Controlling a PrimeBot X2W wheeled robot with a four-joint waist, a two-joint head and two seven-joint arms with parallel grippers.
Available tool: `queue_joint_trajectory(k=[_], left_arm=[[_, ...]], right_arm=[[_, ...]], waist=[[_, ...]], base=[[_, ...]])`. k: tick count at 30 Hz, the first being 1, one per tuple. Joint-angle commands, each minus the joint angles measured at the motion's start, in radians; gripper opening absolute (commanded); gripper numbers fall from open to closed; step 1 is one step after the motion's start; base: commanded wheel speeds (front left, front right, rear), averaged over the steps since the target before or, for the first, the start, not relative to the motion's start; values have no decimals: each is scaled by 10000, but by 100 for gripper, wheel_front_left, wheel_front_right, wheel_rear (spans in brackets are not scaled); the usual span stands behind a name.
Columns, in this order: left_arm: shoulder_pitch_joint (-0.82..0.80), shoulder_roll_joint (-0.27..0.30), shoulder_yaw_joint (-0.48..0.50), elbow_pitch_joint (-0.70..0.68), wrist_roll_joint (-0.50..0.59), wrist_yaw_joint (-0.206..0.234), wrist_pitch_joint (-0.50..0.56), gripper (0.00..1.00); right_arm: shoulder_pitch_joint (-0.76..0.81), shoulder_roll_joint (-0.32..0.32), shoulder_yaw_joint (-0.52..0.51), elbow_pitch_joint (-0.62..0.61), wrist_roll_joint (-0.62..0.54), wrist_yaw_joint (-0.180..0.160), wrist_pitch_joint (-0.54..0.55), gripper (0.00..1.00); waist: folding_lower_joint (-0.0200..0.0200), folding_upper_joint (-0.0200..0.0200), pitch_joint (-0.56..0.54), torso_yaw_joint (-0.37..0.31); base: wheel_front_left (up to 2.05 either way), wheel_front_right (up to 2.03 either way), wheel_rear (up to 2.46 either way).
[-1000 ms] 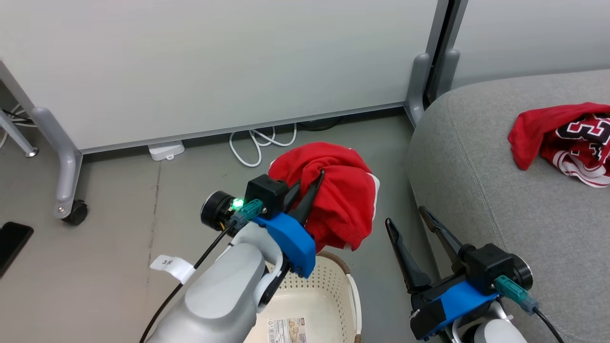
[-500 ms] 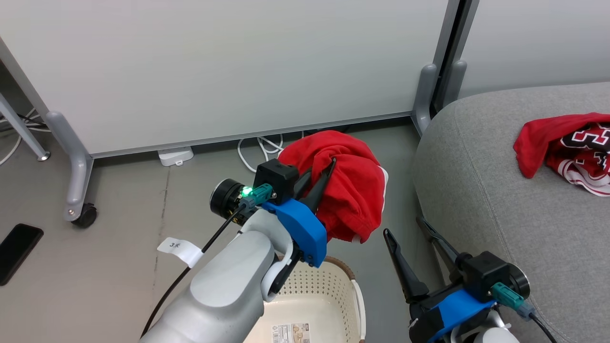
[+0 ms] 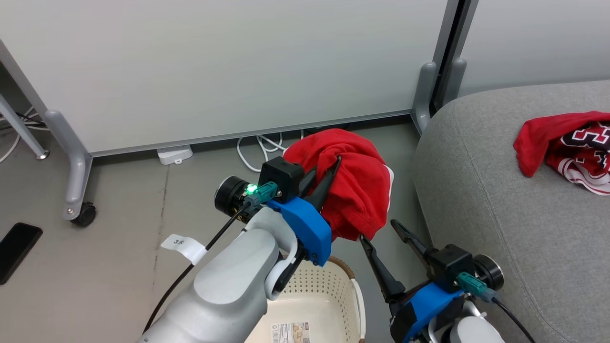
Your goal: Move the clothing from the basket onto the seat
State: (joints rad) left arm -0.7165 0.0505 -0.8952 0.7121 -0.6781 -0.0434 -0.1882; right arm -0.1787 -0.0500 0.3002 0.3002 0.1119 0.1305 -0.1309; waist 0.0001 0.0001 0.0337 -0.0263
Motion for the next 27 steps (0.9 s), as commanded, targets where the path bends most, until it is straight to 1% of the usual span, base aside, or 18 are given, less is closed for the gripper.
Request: queue_joint_trajectory(k=[1, 8, 14, 20, 24, 25, 26, 27], left_arm=[[-151, 2, -79, -41, -69, 45, -84, 0], [-169, 3, -352, -182, -270, 84, -81, 0], [-158, 3, -599, -302, -434, 142, -34, 0], [-212, 1, -823, -419, -585, 187, -13, 0], [-230, 3, -941, -433, -648, 244, -32, 0], [-232, 1, -975, -433, -675, 252, -36, 0], [-232, 1, -975, -433, -675, 252, -36, 0], [-233, 3, -999, -432, -694, 253, -40, 0]], right_arm=[[-321, -8, 146, 303, -32, 5, -113, 100], [-1268, -8, 644, 1711, -173, 5, -351, 100], [-1946, -8, 561, 2698, -298, 3, -687, 100], [-2544, -8, 708, 3493, 14, 3, -886, 100], [-2887, -8, 788, 3966, 421, 5, -991, 100], [-2956, -8, 843, 4076, 494, 5, -1014, 66], [-2956, -8, 843, 4076, 494, 5, -1014, 66], [-3021, -6, 872, 4180, 629, 5, -1012, 27]], waist=[[-1, -1, -17, 21], [-1, -1, -103, 149], [-1, -1, -139, 248], [-1, -1, -163, 294], [-1, -1, -175, 309], [-1, -1, -181, 315], [-1, -1, -181, 315], [-1, -1, -192, 322]], base=[[0, 0, 0], [0, 0, 0], [0, 0, 0], [0, 0, 0], [0, 0, 0], [0, 0, 0], [0, 0, 0], [0, 0, 0]])
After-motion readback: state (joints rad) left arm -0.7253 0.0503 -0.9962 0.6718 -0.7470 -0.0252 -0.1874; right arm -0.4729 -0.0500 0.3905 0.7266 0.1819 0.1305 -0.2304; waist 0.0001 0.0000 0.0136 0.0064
